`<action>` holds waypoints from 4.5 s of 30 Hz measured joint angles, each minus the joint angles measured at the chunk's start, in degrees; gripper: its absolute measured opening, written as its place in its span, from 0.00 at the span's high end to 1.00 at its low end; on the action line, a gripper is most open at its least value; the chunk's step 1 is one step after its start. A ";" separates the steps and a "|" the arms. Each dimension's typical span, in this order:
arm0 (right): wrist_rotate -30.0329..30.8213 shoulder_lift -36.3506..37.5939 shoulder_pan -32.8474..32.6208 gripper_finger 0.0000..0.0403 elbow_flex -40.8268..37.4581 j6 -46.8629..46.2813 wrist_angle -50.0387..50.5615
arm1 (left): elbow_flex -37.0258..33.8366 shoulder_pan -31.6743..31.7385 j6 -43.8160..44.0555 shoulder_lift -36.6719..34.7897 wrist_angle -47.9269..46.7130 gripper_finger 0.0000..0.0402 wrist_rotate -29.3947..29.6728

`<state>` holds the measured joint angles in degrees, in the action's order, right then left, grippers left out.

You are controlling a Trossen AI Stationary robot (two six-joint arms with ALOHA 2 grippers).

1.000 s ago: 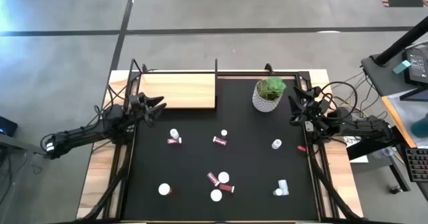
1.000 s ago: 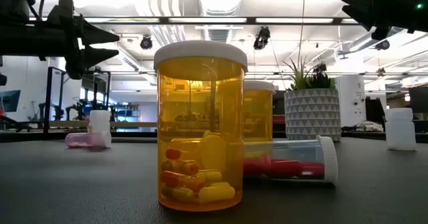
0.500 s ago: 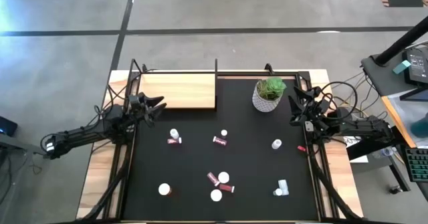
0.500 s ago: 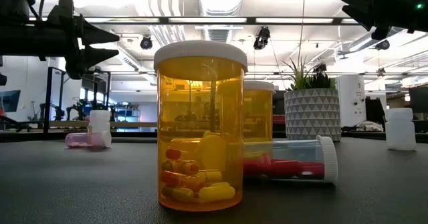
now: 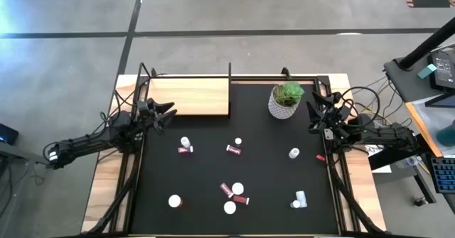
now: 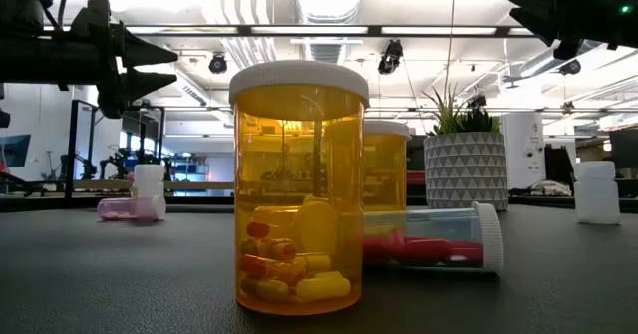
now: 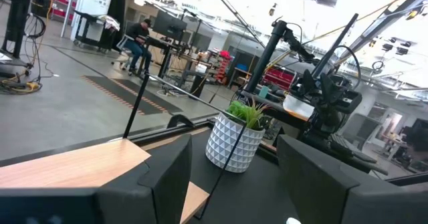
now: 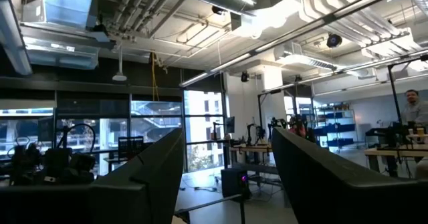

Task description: Pick and place medicine bottles onto shelf by color

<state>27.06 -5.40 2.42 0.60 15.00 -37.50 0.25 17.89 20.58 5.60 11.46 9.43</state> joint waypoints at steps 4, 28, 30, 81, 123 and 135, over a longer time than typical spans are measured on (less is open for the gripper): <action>-0.02 -0.01 0.00 0.47 -0.02 0.00 -0.02 | 0.00 0.00 0.00 0.00 0.00 0.49 0.00; -0.01 -0.01 0.00 0.47 0.00 0.00 0.01 | 0.00 0.00 0.00 -0.01 0.01 0.49 -0.01; 0.00 0.01 0.00 0.47 0.00 0.00 -0.01 | 0.00 -0.02 0.00 0.00 0.02 0.49 -0.02; -0.02 -0.01 0.00 0.47 0.00 0.00 0.01 | 0.00 0.00 0.00 0.00 0.02 0.49 0.00; -0.02 -0.01 0.00 0.47 -0.02 0.00 0.01 | 0.00 -0.02 -5.92 -0.02 6.98 0.49 2.69; 0.00 0.00 0.00 0.47 0.00 0.00 0.01 | 4.73 -0.02 -10.68 5.18 8.76 0.49 2.71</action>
<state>27.06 -5.40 2.42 0.60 15.00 -37.50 4.98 17.87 9.90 10.78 20.22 12.14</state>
